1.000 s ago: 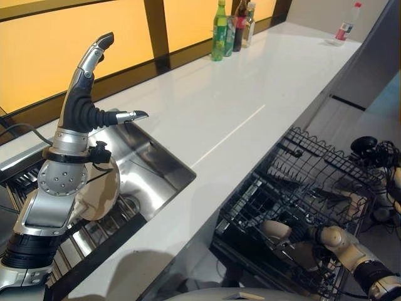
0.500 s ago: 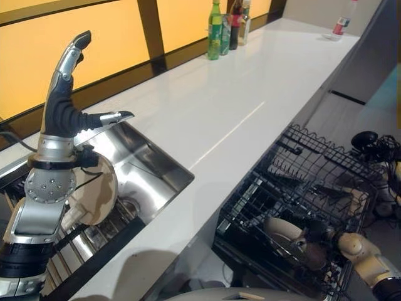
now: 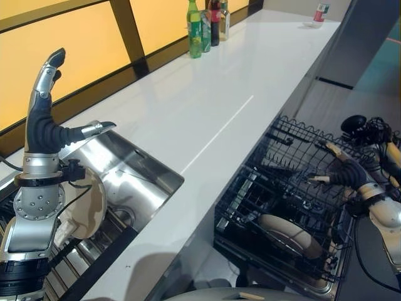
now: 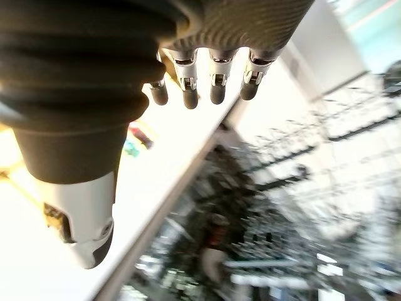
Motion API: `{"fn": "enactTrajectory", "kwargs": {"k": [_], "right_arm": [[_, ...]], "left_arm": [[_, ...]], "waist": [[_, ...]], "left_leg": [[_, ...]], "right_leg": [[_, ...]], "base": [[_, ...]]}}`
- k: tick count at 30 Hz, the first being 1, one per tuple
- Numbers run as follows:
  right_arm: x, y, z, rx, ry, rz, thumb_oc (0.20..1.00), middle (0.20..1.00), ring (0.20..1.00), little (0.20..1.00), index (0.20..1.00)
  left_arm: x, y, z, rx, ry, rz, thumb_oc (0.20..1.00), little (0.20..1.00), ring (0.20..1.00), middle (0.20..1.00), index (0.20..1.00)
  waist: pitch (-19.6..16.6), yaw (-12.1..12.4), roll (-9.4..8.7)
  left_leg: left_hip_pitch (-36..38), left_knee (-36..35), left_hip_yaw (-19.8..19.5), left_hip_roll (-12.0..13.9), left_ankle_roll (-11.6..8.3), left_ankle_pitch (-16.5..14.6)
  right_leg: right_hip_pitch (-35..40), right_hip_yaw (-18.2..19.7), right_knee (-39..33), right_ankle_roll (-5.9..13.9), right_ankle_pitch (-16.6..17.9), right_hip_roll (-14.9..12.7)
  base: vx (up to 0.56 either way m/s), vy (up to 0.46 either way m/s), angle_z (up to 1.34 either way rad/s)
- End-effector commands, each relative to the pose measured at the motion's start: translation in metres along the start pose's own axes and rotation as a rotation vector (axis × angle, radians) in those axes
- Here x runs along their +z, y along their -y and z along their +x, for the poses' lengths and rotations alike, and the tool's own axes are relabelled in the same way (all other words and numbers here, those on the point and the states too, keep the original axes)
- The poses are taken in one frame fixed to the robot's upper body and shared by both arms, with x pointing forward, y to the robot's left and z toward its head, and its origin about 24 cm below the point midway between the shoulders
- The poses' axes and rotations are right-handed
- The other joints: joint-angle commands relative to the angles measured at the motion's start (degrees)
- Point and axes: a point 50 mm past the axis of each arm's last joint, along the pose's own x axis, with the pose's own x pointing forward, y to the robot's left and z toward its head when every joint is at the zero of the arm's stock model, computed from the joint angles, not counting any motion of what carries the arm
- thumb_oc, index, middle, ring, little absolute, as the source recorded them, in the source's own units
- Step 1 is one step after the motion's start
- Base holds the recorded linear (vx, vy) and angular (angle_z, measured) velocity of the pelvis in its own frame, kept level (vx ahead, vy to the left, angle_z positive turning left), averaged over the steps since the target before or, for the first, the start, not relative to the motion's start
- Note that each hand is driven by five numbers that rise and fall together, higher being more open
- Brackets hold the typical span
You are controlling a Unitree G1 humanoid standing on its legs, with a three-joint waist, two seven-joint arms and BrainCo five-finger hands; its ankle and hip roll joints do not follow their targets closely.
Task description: Pick up plates and place into dishwasher.
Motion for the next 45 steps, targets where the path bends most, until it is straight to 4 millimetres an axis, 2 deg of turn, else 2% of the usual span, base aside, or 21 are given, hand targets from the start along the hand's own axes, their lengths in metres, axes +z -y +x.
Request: {"fn": "enactTrajectory", "kwargs": {"k": [1, 3, 6, 12, 14, 15, 16, 17, 18, 21, 25, 28, 32, 45], "right_arm": [[0.036, 0.03, 0.005, -0.232, 0.25, 0.081, 1.0, 1.0, 1.0, 1.0, 1.0], [0.048, 0.032, 0.003, -0.286, 0.336, 0.132, 1.0, 1.0, 1.0, 1.0, 1.0], [0.059, 0.03, 0.003, -0.297, 0.411, 0.155, 1.0, 1.0, 1.0, 1.0, 1.0], [0.078, 0.033, 0.008, -0.272, 0.515, 0.149, 1.0, 1.0, 1.0, 1.0, 1.0], [0.082, 0.036, 0.008, -0.261, 0.532, 0.15, 1.0, 1.0, 1.0, 1.0, 1.0], [0.084, 0.04, 0.008, -0.256, 0.542, 0.147, 1.0, 1.0, 1.0, 1.0, 1.0], [0.084, 0.04, 0.008, -0.256, 0.544, 0.147, 1.0, 1.0, 1.0, 1.0, 1.0], [0.087, 0.043, 0.009, -0.25, 0.557, 0.144, 1.0, 1.0, 1.0, 1.0, 1.0], [0.089, 0.043, 0.011, -0.238, 0.57, 0.153, 1.0, 1.0, 1.0, 1.0, 1.0], [0.094, 0.038, 0.017, -0.216, 0.595, 0.161, 1.0, 1.0, 1.0, 1.0, 1.0], [0.096, 0.035, 0.018, -0.2, 0.598, 0.161, 1.0, 1.0, 1.0, 1.0, 1.0], [0.093, 0.035, 0.018, -0.199, 0.592, 0.153, 1.0, 1.0, 1.0, 1.0, 1.0], [0.09, 0.037, 0.02, -0.19, 0.573, 0.157, 1.0, 1.0, 1.0, 1.0, 1.0], [0.082, 0.04, 0.015, -0.159, 0.527, 0.158, 1.0, 1.0, 1.0, 1.0, 1.0]], "left_arm": [[0.0, -0.013, -0.001, -0.057, 0.074, 0.247, 1.0, 1.0, 1.0, 1.0, 1.0], [-0.009, -0.009, -0.005, -0.149, 0.079, 0.37, 1.0, 1.0, 1.0, 1.0, 1.0], [-0.021, -0.008, -0.007, -0.2, 0.036, 0.442, 1.0, 1.0, 1.0, 1.0, 1.0], [-0.037, -0.018, -0.011, -0.309, 0.074, 0.732, 1.0, 1.0, 1.0, 1.0, 1.0], [-0.042, -0.02, -0.016, -0.36, 0.096, 0.83, 1.0, 1.0, 1.0, 1.0, 1.0], [-0.044, -0.024, -0.018, -0.393, 0.106, 0.892, 1.0, 1.0, 1.0, 1.0, 1.0], [-0.044, -0.025, -0.018, -0.394, 0.107, 0.898, 1.0, 1.0, 1.0, 1.0, 1.0], [-0.048, -0.029, -0.021, -0.42, 0.112, 0.957, 1.0, 1.0, 1.0, 1.0, 1.0], [-0.05, -0.032, -0.026, -0.436, 0.109, 0.991, 1.0, 1.0, 1.0, 1.0, 1.0], [-0.052, -0.044, -0.034, -0.474, 0.087, 1.064, 1.0, 1.0, 1.0, 1.0, 1.0], [-0.053, -0.051, -0.034, -0.514, 0.094, 1.133, 1.0, 1.0, 1.0, 1.0, 1.0], [-0.053, -0.048, -0.03, -0.539, 0.106, 1.155, 1.0, 1.0, 1.0, 1.0, 1.0], [-0.054, -0.04, -0.027, -0.596, 0.157, 1.169, 1.0, 1.0, 1.0, 1.0, 1.0], [-0.052, -0.022, -0.037, -0.751, 0.236, 1.122, 1.0, 1.0, 1.0, 1.0, 1.0]], "waist": [[-4.1, -0.8, -3.28], [-4.4, -0.9, -2.83], [-4.6, -0.8, -2.41], [-4.3, 0.4, -1.75], [-4.0, 0.8, -1.95], [-3.7, 1.4, -2.34], [-3.8, 1.3, -2.38], [-3.0, 2.3, -2.69], [-2.7, 3.3, -2.56], [-2.0, 6.1, -1.85], [-2.1, 6.0, -1.33], [-2.2, 5.6, -0.98], [-2.8, 5.1, -0.49], [-3.1, 4.8, -0.72]], "left_leg": [[-6.5, -0.4, -1.2, -2.3, 2.9, 0.8], [-6.6, -0.4, -1.2, -2.2, 2.85, 0.8], [-6.9, -0.4, -1.7, -2.1, 2.8, 1.1], [-7.3, 0.3, -3.5, -1.3, 2.03, 2.2], [-7.9, 2.6, -4.3, -1.3, 1.73, 1.8], [-9.2, 6.2, -5.3, -1.5, 1.45, 1.0], [-9.7, 6.9, -5.5, -1.5, 1.44, 0.6], [-11.4, 10.5, -8.1, -2.2, 1.38, -0.5], [-12.2, 10.5, -11.7, -3.0, 1.7, -0.5], [-12.6, 6.8, -19.8, -4.8, 2.73, 1.5], [-12.4, 6.8, -19.2, -4.8, 2.58, 0.9], [-12.0, 6.4, -19.4, -5.0, 2.57, 0.9], [-10.6, 6.1, -19.3, -6.4, 3.12, -0.4], [-10.0, 5.2, -18.5, -8.4, 4.68, -1.1]], "right_leg": [[1.2, 1.5, 3.2, 2.64, -7.5, -1.5], [1.1, 1.5, 3.3, 2.62, -7.6, -1.3], [0.8, 1.8, 3.8, 2.42, -8.1, -1.0], [0.7, 2.2, 5.1, 1.43, -9.2, 0.0], [0.6, 2.1, 5.4, 1.12, -9.2, -0.1], [0.4, 2.1, 5.8, 0.8, -9.0, -0.5], [0.3, 2.1, 5.8, 0.78, -9.0, -0.6], [0.3, 2.5, 6.4, 0.4, -8.8, -0.9], [0.1, 3.4, 6.9, 0.24, -8.6, -0.9], [-0.3, 6.3, 7.4, 0.09, -8.7, -0.5], [-0.4, 5.9, 8.0, 0.58, -9.9, -1.3], [-1.1, 5.4, 8.8, 0.82, -10.0, -1.8], [-1.8, 5.0, 9.4, 1.93, -10.1, -3.5], [-2.4, 4.4, 8.2, 4.32, -7.9, -6.2]], "base": [[-0.05, 0.018, 0.0], [-0.05, 0.013, -0.01], [-0.03, 0.002, 0.0], [0.0, -0.02, 0.0], [-0.02, -0.045, 0.0], [-0.02, -0.037, 0.0], [-0.01, -0.037, 0.01], [0.02, 0.011, -0.07], [0.06, 0.042, -0.26], [0.07, 0.103, -0.4], [0.05, 0.131, -0.26], [0.04, 0.15, -0.34], [0.12, 0.214, -0.06], [0.08, 0.107, 0.02]]}}
